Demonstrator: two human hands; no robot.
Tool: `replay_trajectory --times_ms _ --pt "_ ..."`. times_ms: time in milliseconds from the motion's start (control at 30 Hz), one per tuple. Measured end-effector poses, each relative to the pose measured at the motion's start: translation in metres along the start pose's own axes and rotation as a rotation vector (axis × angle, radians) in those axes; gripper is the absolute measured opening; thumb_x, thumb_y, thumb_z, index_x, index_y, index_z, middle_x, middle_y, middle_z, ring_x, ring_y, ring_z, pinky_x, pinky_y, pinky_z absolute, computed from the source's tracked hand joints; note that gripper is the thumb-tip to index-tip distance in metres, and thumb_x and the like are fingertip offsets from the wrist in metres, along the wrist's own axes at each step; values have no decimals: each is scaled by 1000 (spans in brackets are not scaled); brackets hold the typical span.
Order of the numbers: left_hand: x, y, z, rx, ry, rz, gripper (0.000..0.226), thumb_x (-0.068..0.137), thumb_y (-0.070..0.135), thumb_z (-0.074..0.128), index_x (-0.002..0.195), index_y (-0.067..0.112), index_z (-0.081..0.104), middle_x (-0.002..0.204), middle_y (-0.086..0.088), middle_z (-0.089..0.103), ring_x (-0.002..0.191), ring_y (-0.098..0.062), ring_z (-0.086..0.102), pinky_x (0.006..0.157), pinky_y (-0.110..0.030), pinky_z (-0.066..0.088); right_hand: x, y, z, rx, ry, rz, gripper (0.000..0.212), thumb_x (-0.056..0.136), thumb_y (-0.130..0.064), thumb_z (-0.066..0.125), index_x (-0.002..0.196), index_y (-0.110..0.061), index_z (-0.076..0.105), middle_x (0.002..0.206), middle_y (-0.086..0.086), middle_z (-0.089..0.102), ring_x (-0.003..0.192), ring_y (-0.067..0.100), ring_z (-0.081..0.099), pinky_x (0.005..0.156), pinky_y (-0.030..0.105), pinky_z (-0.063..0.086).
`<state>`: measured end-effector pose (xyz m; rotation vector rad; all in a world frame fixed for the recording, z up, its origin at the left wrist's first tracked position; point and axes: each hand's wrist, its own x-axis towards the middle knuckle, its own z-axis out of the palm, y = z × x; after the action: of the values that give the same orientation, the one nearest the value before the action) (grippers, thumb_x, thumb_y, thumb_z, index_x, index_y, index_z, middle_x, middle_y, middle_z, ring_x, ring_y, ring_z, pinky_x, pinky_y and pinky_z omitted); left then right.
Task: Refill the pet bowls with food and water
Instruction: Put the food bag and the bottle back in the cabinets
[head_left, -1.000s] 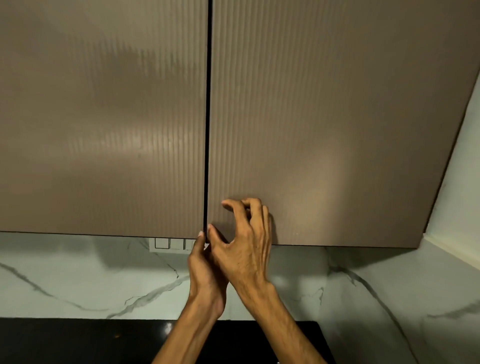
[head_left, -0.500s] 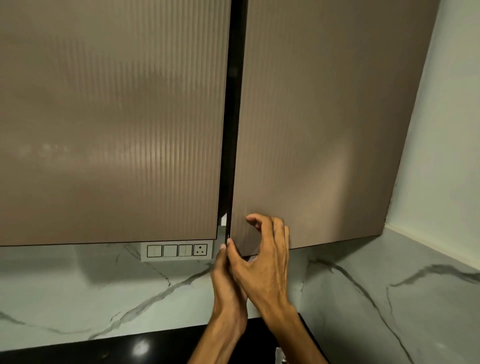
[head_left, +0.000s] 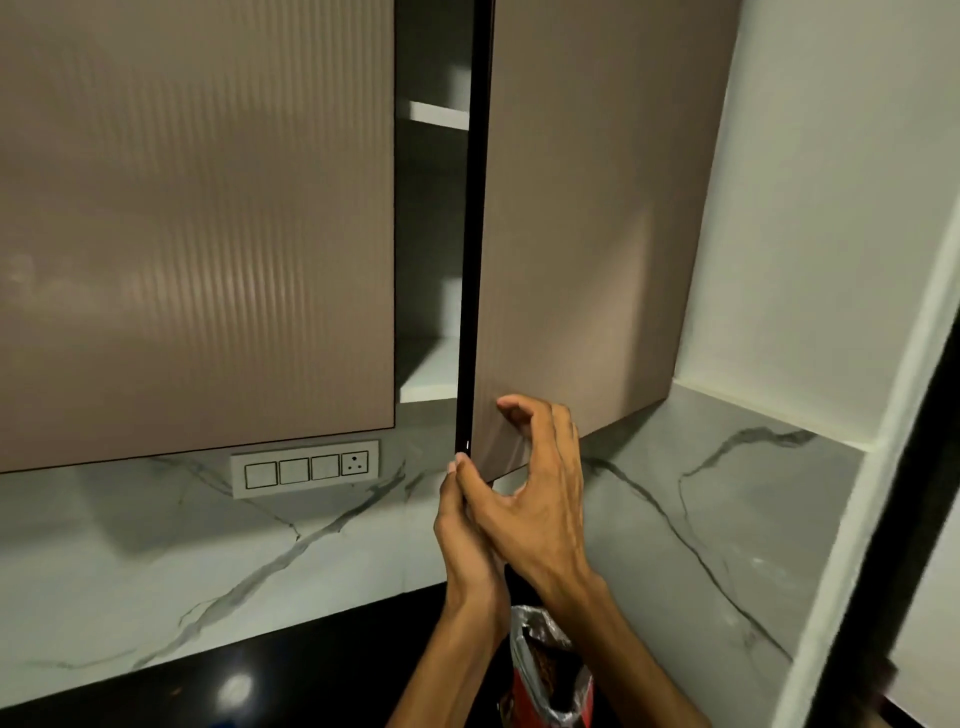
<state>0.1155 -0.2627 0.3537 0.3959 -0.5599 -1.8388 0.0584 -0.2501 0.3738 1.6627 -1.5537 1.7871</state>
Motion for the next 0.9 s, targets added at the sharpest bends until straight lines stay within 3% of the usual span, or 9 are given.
replay_trajectory --times_ms 100,300,400,467,533,700,800,900 --pt "-8 -8 2 -5 -23 -39 48 107 39 42 126 1 65 118 -18 75 126 -31 63 116 -43 42 -5 -4 -11 -12 25 16 58 80 -41 80 130 -27 55 123 -14 52 119 5 54 101 25 48" --pt "-20 -28 1 19 -91 -36 62 105 45 43 142 -4 54 139 -30 60 137 -37 55 123 -53 32 -13 -14 -34 -45 122 43 55 77 -37 89 121 -29 57 117 -16 54 113 5 57 95 22 48" --pt "-33 -38 2 157 -105 51 70 102 54 48 134 -7 56 131 -29 64 130 -37 60 113 -50 43 -17 -15 -45 -54 170 54 54 76 -37 89 119 -29 57 116 -15 56 112 7 59 93 29 52" --pt "-39 -44 3 210 -133 100 91 87 68 63 127 -12 52 122 -27 63 120 -39 60 103 -48 46 -20 -15 -54 -60 198 55 53 76 -37 88 118 -29 57 116 -14 57 112 9 60 91 34 55" --pt "-46 -50 5 278 -156 125 99 80 74 65 126 -13 50 121 -29 62 116 -40 61 96 -46 48 -23 -14 -64 -53 217 55 51 77 -34 87 119 -27 58 117 -13 58 112 9 61 90 37 57" --pt "-63 -67 5 397 -304 161 63 99 58 49 123 1 56 113 -21 71 107 -31 72 83 -35 59 -36 -12 -88 -28 236 60 51 83 -26 86 126 -21 59 123 -10 60 119 10 61 90 37 60" --pt "-74 -74 11 430 -363 174 55 94 50 43 118 1 53 102 -20 69 98 -31 72 77 -38 59 -43 -13 -106 -2 250 78 50 85 -23 86 128 -18 60 126 -7 62 122 12 62 90 34 61" --pt "-83 -85 15 456 -406 158 52 97 51 47 126 8 53 109 -17 70 101 -29 73 78 -39 60 -51 -15 -125 5 258 83 49 88 -21 83 131 -17 60 127 -7 65 123 13 63 90 29 60"
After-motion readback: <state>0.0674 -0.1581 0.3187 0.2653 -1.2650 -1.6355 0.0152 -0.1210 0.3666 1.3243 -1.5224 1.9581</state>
